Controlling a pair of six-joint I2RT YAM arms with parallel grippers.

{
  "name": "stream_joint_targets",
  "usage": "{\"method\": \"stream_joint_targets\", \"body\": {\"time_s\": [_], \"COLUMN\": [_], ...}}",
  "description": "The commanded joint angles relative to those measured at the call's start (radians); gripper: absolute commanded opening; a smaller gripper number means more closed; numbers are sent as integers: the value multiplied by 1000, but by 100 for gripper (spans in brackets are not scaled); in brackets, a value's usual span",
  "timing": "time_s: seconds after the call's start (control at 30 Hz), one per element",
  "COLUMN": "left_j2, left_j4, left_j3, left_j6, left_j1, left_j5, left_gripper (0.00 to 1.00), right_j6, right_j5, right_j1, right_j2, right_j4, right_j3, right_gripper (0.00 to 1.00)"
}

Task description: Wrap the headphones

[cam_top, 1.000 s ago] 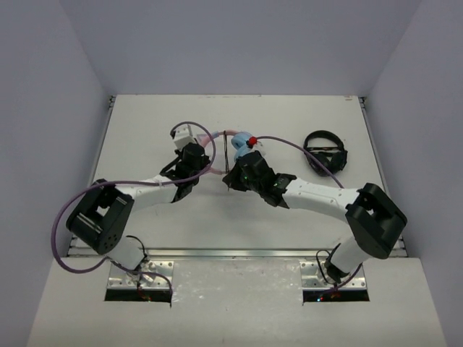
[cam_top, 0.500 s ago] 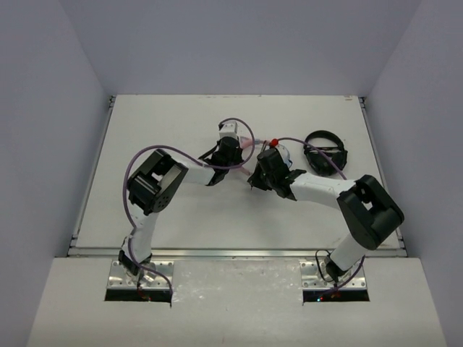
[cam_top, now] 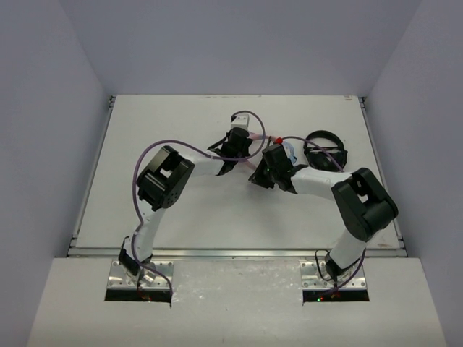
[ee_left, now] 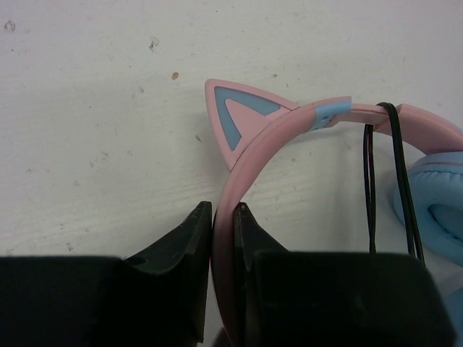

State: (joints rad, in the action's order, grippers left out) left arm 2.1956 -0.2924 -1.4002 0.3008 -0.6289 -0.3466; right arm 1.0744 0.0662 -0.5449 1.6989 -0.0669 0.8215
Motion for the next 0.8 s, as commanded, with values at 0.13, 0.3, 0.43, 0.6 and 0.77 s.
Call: {"method": "stream_joint_targets", "body": {"time_s": [0.13, 0.3, 0.43, 0.6, 0.77], "left_j2": [18, 29, 62, 81, 82], "left_j4": [16, 25, 84, 92, 65], "left_j3": [-63, -83, -149, -177, -174], "left_j6": [-32, -63, -91, -146, -219], "left_j1": [5, 15, 23, 38, 38], "left_j5": [-5, 52, 67, 95, 132], "left_gripper": [0, 0, 0, 1, 0], "right_j6": [-5, -30, -36, -174, -342], "right_j5": [-97, -129, -187, -108, 55], "right_j1": [-7, -7, -9, -7, 32], "right_j2": [-62, -108, -221, -413, -461], "right_j4": [-10, 53, 21, 195, 394], "right_j3": [40, 45, -71, -12, 129], "right_gripper": [25, 55, 76, 77, 83]}}
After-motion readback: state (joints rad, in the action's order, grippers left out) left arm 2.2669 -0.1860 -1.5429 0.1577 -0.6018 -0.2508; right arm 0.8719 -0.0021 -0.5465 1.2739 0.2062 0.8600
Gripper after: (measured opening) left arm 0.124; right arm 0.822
